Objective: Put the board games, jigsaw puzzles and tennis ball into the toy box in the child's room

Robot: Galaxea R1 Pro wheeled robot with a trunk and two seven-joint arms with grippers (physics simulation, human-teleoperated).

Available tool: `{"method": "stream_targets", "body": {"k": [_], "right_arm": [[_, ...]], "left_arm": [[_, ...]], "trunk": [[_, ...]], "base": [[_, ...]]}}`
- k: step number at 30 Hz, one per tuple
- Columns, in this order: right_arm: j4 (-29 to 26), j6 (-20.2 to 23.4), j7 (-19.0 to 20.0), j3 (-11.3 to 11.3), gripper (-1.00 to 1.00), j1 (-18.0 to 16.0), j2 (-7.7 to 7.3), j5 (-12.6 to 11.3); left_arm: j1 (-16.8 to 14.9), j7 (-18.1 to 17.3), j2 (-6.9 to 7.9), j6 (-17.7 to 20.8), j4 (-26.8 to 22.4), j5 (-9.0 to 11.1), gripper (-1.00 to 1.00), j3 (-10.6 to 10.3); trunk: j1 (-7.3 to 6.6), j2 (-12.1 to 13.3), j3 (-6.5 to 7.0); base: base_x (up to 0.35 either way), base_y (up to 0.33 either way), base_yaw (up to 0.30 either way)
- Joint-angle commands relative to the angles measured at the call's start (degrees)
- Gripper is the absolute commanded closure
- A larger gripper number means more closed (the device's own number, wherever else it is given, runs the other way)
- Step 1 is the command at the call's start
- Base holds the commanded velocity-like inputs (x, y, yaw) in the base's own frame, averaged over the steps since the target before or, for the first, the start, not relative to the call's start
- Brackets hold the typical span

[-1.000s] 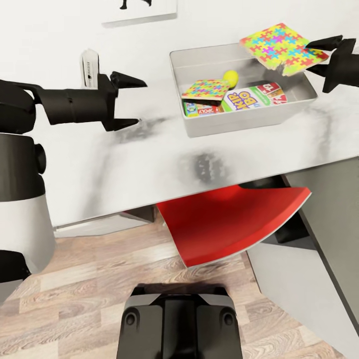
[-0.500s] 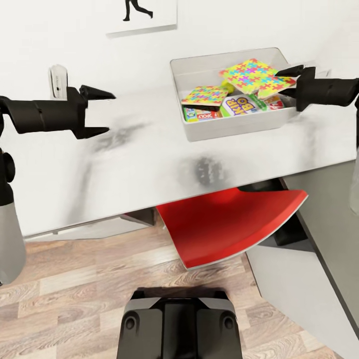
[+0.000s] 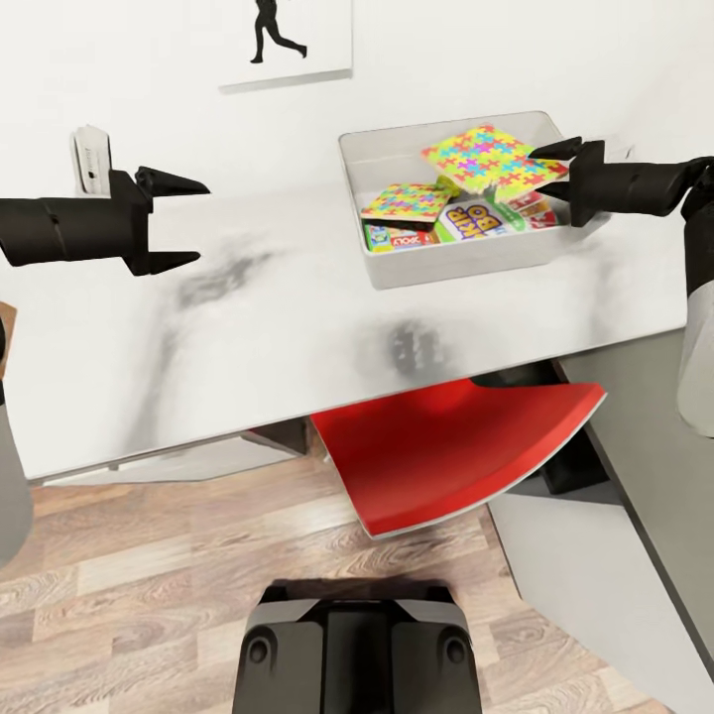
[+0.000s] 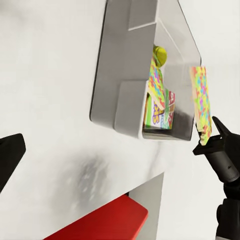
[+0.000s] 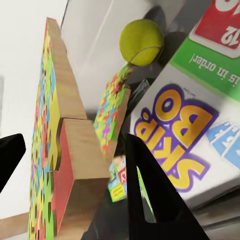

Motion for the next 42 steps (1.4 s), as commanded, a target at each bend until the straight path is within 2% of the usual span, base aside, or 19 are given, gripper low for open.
{"method": "stream_targets", "body": {"k": [1,16,22,25,30,42], "right_arm": [[-0.01,0.17,-0.67,-0.16,1.00,-0.04,0.03,-0.53],[-0.01,0.01,-1.05,-0.37,1.00,-0.11,0.08,-0.46],[-0.01,-1.55,-5.28,-0.45,1.00,-0.32,0.13,-0.55],[-0.01,-3.17,-9.07,-0.47,1.00,-0.45,0.18,-0.77],[-0.01,-4.33,-12.22,-0.50,1.00,-0.46,0.23,-0.98],[-0.19,-5.08,-14.49,-0.57,1.00,-0.23,0.20,-1.10]], "left_arm": [[-0.03,0.54,0.05,0.09,0.00,0.47,-1.00,0.01],[0.08,0.57,0.13,-0.02,0.00,0.47,-1.00,-0.10],[0.09,0.56,-0.05,-0.03,0.00,0.47,-1.00,-0.19],[0.09,0.55,-0.14,-0.03,0.00,0.47,-1.00,-0.26],[0.09,0.55,-0.23,-0.03,0.00,0.47,-1.00,-0.31],[0.10,0.55,-0.38,-0.13,0.00,0.47,-1.00,-0.26]], "trunk": [[0.04,-0.09,0.03],[0.04,-0.09,1.42],[0.04,-0.09,1.98],[0.04,-0.09,2.26],[0.04,-0.09,2.73],[0.04,-0.09,3.80]], "base": [[0.000,0.000,0.000],[0.000,0.000,0.000],[0.000,0.000,0.000],[0.000,0.000,0.000],[0.000,0.000,0.000],[0.000,0.000,0.000]]}}
